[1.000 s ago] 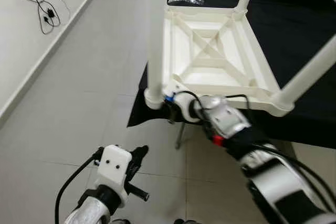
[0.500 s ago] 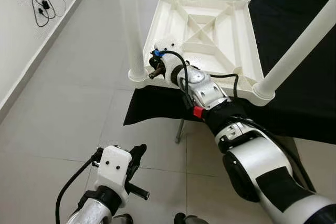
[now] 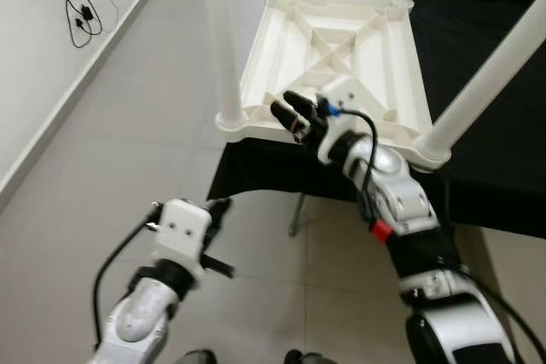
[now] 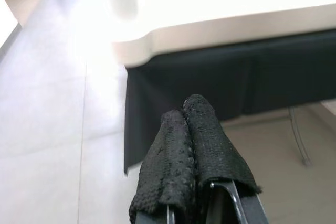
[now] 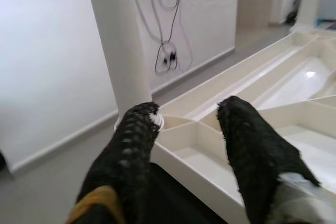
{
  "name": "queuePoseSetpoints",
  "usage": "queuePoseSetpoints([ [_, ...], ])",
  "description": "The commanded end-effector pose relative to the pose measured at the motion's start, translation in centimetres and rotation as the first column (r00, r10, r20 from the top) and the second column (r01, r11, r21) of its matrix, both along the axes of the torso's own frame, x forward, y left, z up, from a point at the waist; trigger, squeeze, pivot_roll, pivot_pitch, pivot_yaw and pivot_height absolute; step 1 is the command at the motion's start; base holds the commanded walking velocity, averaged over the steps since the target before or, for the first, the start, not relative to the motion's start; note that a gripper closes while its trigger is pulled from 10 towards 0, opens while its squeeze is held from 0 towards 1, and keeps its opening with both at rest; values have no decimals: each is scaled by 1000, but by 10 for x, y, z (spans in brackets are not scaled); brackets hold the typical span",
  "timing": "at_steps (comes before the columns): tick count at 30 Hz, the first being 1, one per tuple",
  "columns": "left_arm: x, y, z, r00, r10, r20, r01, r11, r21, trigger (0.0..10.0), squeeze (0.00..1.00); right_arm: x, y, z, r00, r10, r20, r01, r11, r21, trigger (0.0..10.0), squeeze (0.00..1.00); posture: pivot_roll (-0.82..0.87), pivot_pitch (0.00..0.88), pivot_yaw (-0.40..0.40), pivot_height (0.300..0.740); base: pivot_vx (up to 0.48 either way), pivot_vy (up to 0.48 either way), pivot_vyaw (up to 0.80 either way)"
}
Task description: Building children table
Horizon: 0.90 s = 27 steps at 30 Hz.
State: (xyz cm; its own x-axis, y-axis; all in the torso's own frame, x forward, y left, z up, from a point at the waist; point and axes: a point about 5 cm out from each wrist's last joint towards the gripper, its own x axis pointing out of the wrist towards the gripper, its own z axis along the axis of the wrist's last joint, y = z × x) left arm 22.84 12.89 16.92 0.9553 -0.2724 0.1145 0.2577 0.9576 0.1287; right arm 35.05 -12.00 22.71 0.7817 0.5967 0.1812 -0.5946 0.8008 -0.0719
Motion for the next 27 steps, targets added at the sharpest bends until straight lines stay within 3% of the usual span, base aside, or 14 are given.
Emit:
queuePoseSetpoints([
  [1, 1, 2, -5, 1000, 15, -12, -15, 1000, 1, 10000, 0, -7, -2, 1, 1000, 7, -4, -7, 999, 44, 10000, 1000, 4, 135, -44, 740, 0, 0, 0],
  [4, 14, 4, -2, 1000, 26, 0, -26, 999, 23, 10000, 0, -29, -21, -21, 998, -46, -49, 51, 994, 94, 10000, 1000, -14, 122, -26, 740, 0, 0, 0],
  [5, 14, 4, -2, 1000, 26, 0, -26, 999, 23, 10000, 0, -29, -21, -21, 998, -46, -49, 51, 994, 94, 10000, 1000, -14, 122, -26, 740, 0, 0, 0],
  [6, 18, 3, -4, 1000, 15, -1, -15, 999, 44, 10000, 0, -41, -30, -34, 994, -76, -76, 83, 993, 88, 10000, 1000, -31, 107, -9, 740, 0, 0, 0],
  [8, 19, -3, -12, 993, -99, -58, 101, 994, 29, 10000, 0, -61, -42, -54, 984, -118, -135, 128, 989, 69, 10000, 1000, -39, 91, 1, 740, 0, 0, 0],
  [9, 19, -3, -12, 993, -99, -58, 101, 994, 29, 10000, 0, -61, -42, -54, 984, -118, -135, 128, 989, 69, 10000, 1000, -39, 91, 1, 740, 0, 0, 0],
  [10, 16, -10, -16, 980, -179, -84, 179, 984, -4, 10000, 0, -70, -47, -66, 969, -148, -197, 157, 987, 34, 10000, 1000, -47, 75, -8, 740, 0, 0, 0],
  [12, 16, -10, -16, 980, -179, -84, 179, 984, -4, 10000, 0, -70, -47, -66, 969, -148, -197, 157, 987, 34, 10000, 1000, -47, 75, -8, 740, 0, 0, 0],
  [14, 15, -15, -18, 977, -197, -78, 197, 980, -9, 10000, 0, -72, -50, -74, 948, -180, -263, 190, 982, 14, 10000, 1000, -49, 67, -13, 740, 0, 0, -400],
  [15, 15, -17, -19, 977, -202, -76, 200, 979, -22, 10000, 0, -72, -49, -72, 946, -193, -260, 206, 978, 23, 10000, 0, -52, 58, -5, 740, 240, 0, -712],
  [25, 23, -18, -19, 975, -214, -65, 213, 977, -24, 10000, 0, -63, -37, -62, 967, -129, -219, 149, 986, 76, 10000, 0, -38, 26, 3, 740, 281, 0, -391],
  [27, 24, -17, -19, 976, -210, -62, 209, 978, -21, 10000, 0, -62, -35, -62, 968, -125, -216, 136, 990, 37, 10000, 0, -39, 23, 6, 740, 283, 0, -400],
])
